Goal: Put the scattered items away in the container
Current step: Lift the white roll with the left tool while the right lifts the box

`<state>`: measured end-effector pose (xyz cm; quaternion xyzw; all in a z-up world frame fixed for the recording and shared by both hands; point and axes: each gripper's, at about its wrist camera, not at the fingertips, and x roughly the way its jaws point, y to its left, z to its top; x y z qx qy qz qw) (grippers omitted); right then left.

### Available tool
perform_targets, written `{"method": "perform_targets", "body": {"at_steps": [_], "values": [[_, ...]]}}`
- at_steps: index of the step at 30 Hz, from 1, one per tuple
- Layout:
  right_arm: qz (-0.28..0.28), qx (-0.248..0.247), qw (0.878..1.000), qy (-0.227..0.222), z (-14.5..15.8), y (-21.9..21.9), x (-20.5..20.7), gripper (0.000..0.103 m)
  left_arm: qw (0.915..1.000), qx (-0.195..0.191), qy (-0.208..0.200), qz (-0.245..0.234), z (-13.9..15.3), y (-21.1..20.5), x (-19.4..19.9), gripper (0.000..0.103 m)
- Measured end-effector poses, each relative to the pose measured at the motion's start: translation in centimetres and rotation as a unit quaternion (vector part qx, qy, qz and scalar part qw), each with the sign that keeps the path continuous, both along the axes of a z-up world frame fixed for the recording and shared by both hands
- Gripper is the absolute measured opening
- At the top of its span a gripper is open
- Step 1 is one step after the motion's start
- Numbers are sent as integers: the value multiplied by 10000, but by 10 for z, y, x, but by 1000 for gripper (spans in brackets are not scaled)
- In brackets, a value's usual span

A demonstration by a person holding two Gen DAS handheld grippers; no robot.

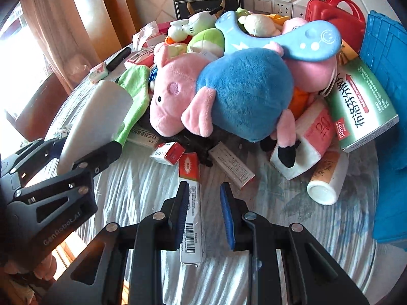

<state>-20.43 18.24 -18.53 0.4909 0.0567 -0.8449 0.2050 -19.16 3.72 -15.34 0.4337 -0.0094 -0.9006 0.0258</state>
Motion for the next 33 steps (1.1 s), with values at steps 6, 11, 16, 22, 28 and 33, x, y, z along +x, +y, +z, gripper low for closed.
{"method": "perform_targets", "body": {"at_steps": [6,11,16,22,28,33], "values": [[-33,52,9995,-312,-34,11,14,92,9983,15,-555,163,-45,-21,10,45],[-219,78,9989,-397,-68,3,12,92,9957,8,-904,179,-79,-24,12,45],[-380,92,9991,-162,-83,0,17,98,9958,32,-907,147,-92,-23,15,44],[-393,-27,9990,-194,-86,0,14,103,9956,200,-899,142,-93,-28,16,45],[-83,612,9979,-198,-88,-16,15,99,9958,176,-887,123,-92,-27,17,45],[-484,564,9972,-61,-77,-5,14,49,9957,198,-894,130,-91,-28,17,45]]}}
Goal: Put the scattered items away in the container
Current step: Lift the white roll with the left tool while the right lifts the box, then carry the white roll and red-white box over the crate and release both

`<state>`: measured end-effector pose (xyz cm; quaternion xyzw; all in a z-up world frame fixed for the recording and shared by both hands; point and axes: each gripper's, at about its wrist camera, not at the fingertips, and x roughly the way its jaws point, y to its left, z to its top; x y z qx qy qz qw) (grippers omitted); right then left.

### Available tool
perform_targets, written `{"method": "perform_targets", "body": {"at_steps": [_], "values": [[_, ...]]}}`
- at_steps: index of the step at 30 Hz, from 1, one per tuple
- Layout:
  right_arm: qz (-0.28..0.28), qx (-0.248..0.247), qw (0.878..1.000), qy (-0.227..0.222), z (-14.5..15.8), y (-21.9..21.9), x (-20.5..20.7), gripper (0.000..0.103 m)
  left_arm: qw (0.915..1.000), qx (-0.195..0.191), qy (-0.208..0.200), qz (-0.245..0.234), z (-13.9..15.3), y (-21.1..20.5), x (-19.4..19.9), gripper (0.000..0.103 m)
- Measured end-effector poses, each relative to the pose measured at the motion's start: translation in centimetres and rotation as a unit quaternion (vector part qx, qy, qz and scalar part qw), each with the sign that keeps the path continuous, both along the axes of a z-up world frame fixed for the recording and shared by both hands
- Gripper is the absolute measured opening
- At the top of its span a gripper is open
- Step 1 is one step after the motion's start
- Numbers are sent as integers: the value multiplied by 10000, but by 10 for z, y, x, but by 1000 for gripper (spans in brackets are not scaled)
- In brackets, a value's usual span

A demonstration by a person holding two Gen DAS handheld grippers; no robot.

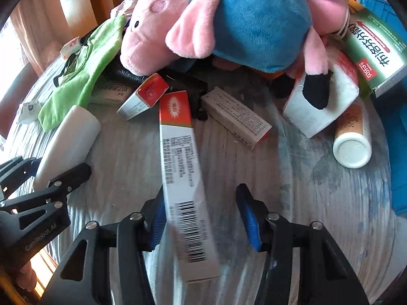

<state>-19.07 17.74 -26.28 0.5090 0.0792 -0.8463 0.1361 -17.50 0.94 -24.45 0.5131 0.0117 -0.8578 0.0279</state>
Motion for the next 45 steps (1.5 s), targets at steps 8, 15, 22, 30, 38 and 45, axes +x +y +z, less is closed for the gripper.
{"method": "perform_targets", "body": {"at_steps": [8,15,22,30,38,45], "values": [[255,-150,9991,319,12,-12,8,23,10000,-37,33,-26,10,4,1,44],[317,-422,9959,739,56,-15,8,23,9984,11,537,-154,53,13,-4,44],[306,-633,9871,1435,119,-13,13,23,9910,-4,1300,-322,116,29,-12,44],[-57,-738,9713,2262,216,23,12,23,9729,160,2199,-701,199,62,-34,44],[-930,-403,9419,3202,303,128,22,23,9481,437,2847,-1349,274,156,-57,44],[-1575,-108,9308,3297,332,249,18,23,9292,741,3029,-1986,306,288,-81,44]]}}
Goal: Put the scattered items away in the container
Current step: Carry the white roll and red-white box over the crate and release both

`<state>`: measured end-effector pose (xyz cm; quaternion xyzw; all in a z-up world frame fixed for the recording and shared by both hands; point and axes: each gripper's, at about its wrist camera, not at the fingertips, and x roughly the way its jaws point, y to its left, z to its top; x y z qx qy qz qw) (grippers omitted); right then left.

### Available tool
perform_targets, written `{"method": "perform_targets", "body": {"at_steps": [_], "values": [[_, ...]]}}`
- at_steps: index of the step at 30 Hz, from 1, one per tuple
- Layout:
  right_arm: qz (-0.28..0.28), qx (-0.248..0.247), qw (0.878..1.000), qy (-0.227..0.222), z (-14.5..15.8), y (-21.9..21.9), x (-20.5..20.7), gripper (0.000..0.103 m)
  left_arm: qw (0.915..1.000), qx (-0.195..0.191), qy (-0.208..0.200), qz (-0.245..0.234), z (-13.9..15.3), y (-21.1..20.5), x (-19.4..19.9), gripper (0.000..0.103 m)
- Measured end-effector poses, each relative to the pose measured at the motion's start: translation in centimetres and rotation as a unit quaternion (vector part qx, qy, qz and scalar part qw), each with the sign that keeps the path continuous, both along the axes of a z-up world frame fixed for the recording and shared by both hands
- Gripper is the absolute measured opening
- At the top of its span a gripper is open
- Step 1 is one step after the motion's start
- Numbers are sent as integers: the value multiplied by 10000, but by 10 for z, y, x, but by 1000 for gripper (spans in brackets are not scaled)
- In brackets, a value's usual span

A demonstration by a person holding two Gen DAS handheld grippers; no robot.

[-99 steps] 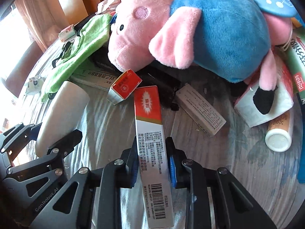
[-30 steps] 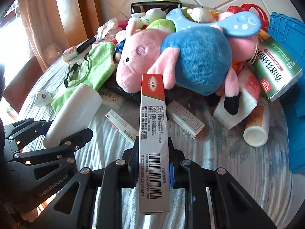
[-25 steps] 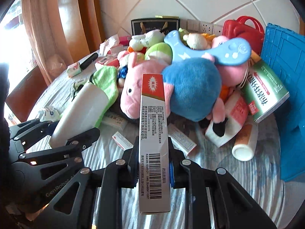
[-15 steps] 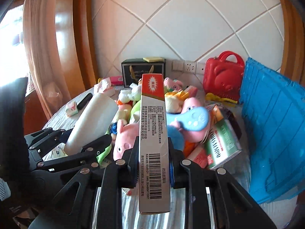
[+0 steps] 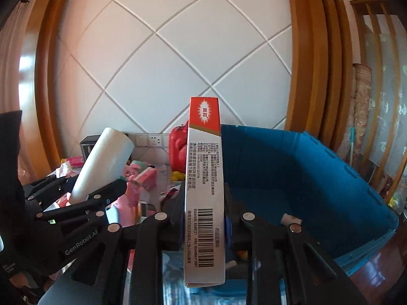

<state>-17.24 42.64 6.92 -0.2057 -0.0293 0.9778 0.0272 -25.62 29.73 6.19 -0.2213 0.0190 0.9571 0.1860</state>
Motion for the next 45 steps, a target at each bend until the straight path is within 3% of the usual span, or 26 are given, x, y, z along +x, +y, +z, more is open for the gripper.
{"method": "perform_targets", "body": {"at_steps": [4,8,12,16,23,35,39,42,44,45], "values": [[-261,102,9996,-33,14,67,-12,23,9997,-11,88,-221,18,75,-8,44],[-490,187,9982,-283,11,126,-25,23,9989,-159,-180,-400,19,143,-14,44],[-692,220,9953,-639,-7,168,-36,23,9919,-729,-903,-525,-4,200,-25,44],[-776,86,9917,-1022,-31,197,-42,23,9793,-995,-1644,-640,-33,234,-30,44],[-702,-101,9905,-1180,-45,218,-38,23,9765,-1185,-1713,-555,-43,256,-23,44],[-710,-199,9906,-1155,-45,239,-40,23,9787,-1132,-1656,-428,-37,259,-23,46],[-748,-209,9902,-1163,-45,241,-40,23,9820,-1115,-1469,-417,-30,257,-18,76],[-809,-270,9893,-1184,-44,244,-42,24,9844,-1089,-1321,-406,-24,254,-14,79],[-873,-269,9890,-1166,-42,245,-42,38,9850,-1073,-1285,-424,-22,252,-13,79],[-894,-259,9891,-1139,-41,245,-42,54,9851,-1076,-1276,-424,-21,251,-12,79]]}}
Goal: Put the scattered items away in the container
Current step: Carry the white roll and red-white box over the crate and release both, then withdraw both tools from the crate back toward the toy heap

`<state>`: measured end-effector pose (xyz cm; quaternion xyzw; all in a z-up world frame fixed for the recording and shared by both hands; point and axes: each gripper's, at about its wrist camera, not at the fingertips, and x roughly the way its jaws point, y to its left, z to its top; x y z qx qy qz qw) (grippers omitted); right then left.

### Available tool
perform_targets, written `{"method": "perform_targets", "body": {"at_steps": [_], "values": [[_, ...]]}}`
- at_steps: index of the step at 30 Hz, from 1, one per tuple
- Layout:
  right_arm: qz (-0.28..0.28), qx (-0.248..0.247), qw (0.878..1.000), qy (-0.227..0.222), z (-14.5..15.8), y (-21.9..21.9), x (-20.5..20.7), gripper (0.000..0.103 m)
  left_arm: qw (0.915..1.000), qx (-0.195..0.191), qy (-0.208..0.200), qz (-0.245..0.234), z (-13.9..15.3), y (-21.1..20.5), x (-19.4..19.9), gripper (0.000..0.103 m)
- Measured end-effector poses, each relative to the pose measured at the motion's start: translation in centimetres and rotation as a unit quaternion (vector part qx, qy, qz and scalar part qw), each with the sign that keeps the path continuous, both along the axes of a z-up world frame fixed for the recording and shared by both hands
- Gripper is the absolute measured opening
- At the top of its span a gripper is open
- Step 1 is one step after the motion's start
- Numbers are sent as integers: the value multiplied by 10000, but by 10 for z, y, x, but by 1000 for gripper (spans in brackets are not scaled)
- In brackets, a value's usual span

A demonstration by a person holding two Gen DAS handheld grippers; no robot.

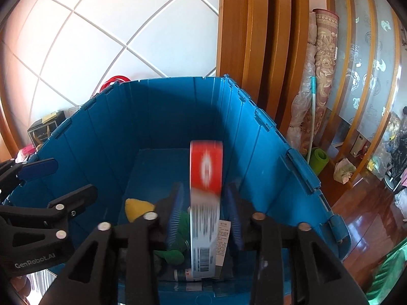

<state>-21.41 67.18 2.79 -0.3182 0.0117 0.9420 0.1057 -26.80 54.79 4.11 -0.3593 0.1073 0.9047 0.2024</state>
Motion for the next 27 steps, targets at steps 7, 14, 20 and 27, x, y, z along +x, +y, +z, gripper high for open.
{"method": "perform_targets", "body": {"at_steps": [7,14,20,27], "values": [[-92,52,9998,191,9,-5,3,65,10000,15,67,54,3,-14,0,79],[-44,-38,9991,411,21,-25,4,65,9992,144,302,215,17,-50,4,80],[185,-87,9971,739,38,-74,4,66,9968,278,568,494,35,-106,9,81],[609,-113,9921,1092,60,-167,7,66,9924,434,816,806,44,-207,14,82]]}}
